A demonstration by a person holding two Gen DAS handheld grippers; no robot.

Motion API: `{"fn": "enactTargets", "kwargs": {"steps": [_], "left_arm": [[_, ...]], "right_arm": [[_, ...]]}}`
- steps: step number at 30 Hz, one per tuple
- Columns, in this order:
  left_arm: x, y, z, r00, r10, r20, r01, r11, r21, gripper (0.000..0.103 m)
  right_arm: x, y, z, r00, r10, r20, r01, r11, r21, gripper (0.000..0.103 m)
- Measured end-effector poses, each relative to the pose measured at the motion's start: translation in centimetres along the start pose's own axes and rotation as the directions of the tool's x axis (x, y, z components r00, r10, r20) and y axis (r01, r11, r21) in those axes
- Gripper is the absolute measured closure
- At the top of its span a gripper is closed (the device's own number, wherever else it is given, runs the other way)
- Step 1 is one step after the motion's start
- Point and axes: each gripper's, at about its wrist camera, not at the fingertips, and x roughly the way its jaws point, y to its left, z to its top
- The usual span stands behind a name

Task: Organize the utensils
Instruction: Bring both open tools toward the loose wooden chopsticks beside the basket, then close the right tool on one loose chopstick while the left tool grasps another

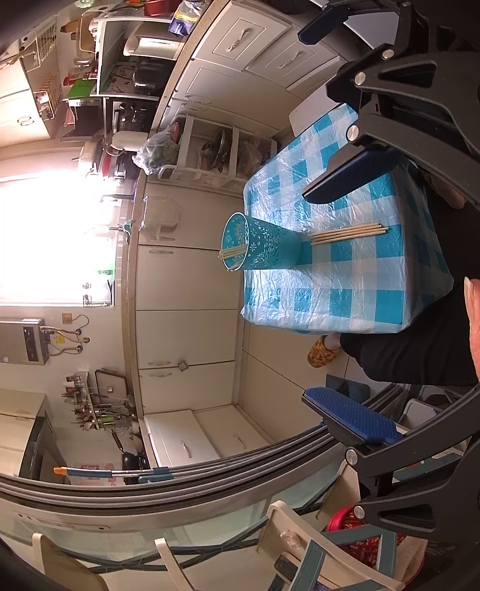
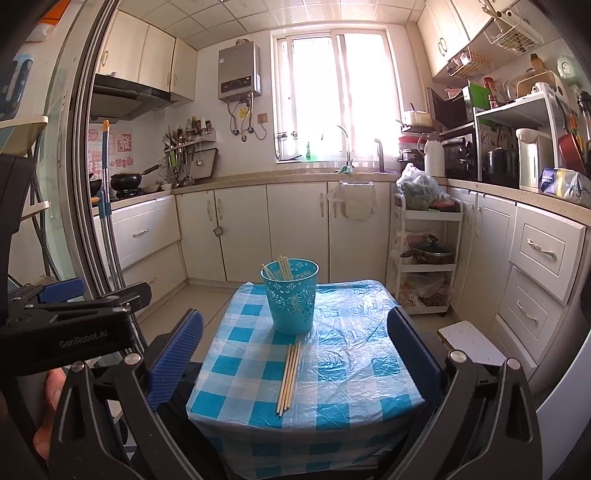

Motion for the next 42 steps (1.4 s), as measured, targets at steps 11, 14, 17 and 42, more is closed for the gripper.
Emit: {"fn": "enactTargets", "kwargs": {"steps": [11, 14, 17, 42], "left_arm": [[3.3, 0.7, -0.4, 0.996, -0.028, -0.084, 0.026, 1.0, -0.015, 0.007], [7.7, 1.3, -1.5, 0.977, -0.057, -0.205, 0.052, 0.998, -0.033, 0.007], [11.7, 1.4, -2.9, 0.956, -0.063, -0.286, 0.055, 0.998, -0.037, 0.007], [35.1, -0.3, -8.2, 0.82, -0.165, -0.548, 0.166, 0.985, -0.049, 0.034]], "right_arm": [[4.1, -1.1, -1.4, 0.996, -0.004, -0.094, 0.006, 1.0, 0.023, 0.007], [8.9, -2.8, -3.3, 0.98, -0.034, -0.195, 0.043, 0.998, 0.045, 0.007], [13.4, -4.2, -5.6, 0.957, -0.059, -0.284, 0.079, 0.995, 0.059, 0.008], [33.5, -3.3, -12.2, 0.81, 0.038, -0.585, 0.002, 0.998, 0.066, 0.062]]}}
